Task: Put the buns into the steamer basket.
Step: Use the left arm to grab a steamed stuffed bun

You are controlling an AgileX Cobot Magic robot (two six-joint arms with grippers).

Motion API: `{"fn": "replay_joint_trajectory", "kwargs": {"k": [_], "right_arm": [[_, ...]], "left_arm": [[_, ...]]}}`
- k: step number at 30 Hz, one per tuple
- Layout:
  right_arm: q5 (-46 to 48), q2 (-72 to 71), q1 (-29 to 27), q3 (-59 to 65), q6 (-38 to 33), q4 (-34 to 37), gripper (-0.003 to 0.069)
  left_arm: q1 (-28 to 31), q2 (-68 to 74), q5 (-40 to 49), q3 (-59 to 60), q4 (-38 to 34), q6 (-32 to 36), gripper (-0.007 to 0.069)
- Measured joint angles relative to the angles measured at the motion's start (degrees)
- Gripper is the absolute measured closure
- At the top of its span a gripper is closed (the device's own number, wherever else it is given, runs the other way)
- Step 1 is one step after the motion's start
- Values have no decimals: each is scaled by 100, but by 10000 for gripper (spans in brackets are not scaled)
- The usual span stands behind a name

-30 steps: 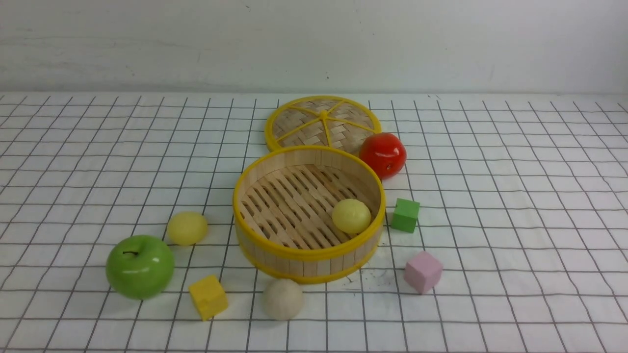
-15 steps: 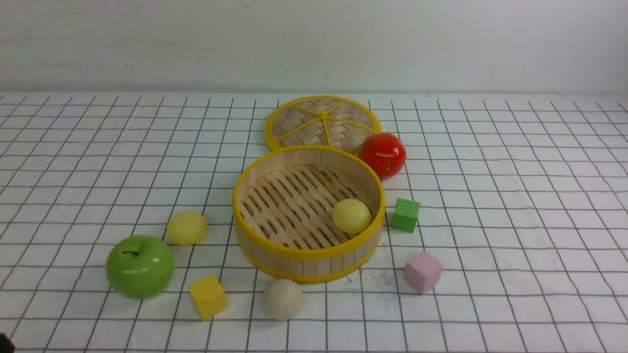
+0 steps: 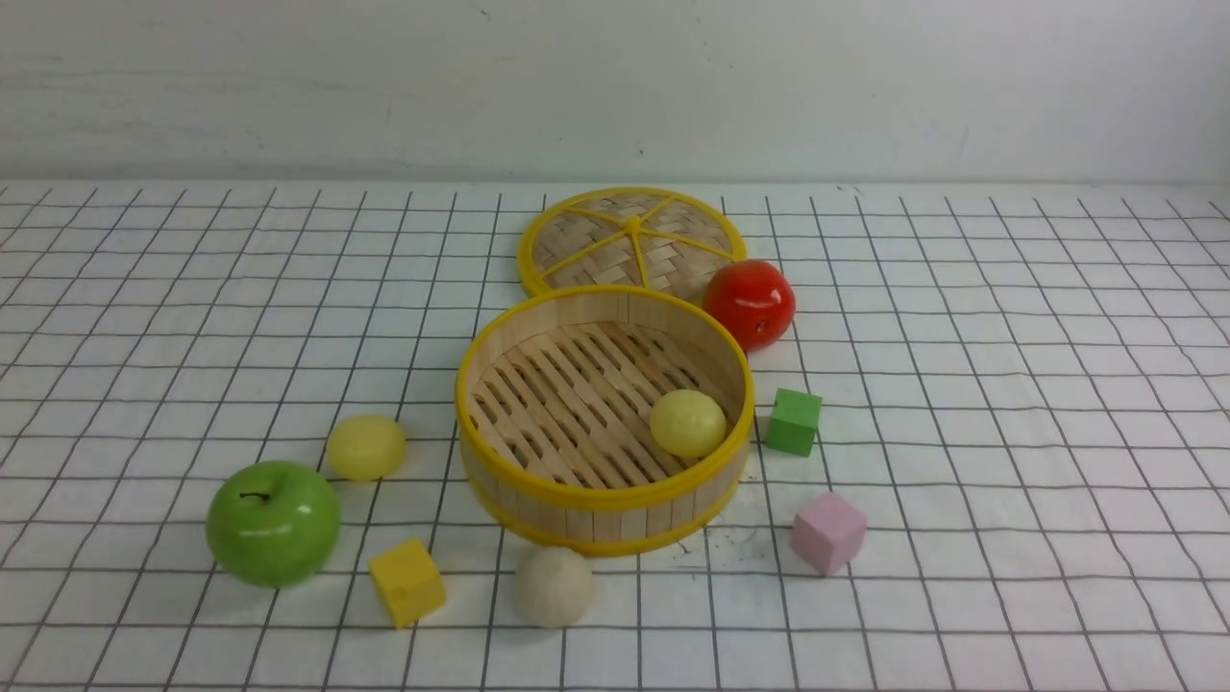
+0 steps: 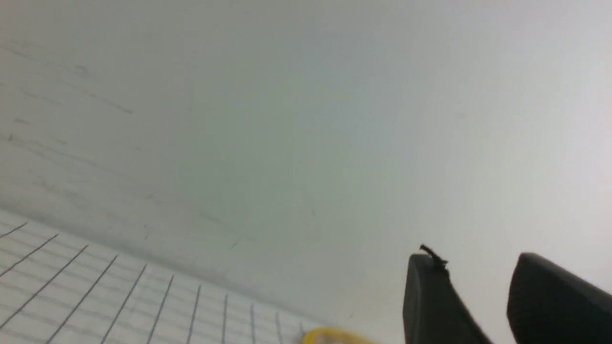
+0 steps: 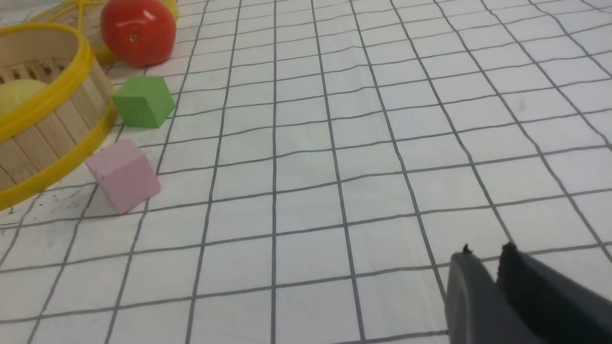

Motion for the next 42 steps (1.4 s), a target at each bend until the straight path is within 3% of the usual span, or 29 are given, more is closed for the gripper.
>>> {"fn": "replay_joint_trajectory", "kwargs": {"k": [6, 10, 16, 25, 32, 37, 42], "right_arm": [[0, 0, 0, 0, 0, 0, 560], [0, 0, 0, 0, 0, 0, 553], [0, 0, 0, 0, 0, 0, 543], [0, 0, 0, 0, 0, 0, 532], [0, 0, 0, 0, 0, -5, 524], [-2, 0, 0, 0, 0, -5, 517], [-2, 0, 0, 0, 0, -5, 517]], "left_arm": [[0, 734, 467, -1444, -192, 44, 386], [0, 2020, 1782, -2846, -292, -39, 386], [0, 3699, 3460, -3358, -166, -12, 386], [0, 6113, 3707, -3661, -44, 169, 386], [-6, 8017, 5187, -5543, -84, 638, 386], [-433, 9265, 6048, -6923, -157, 1585, 386], [-877, 10435, 6694, -8143, 147, 1497, 386]]}}
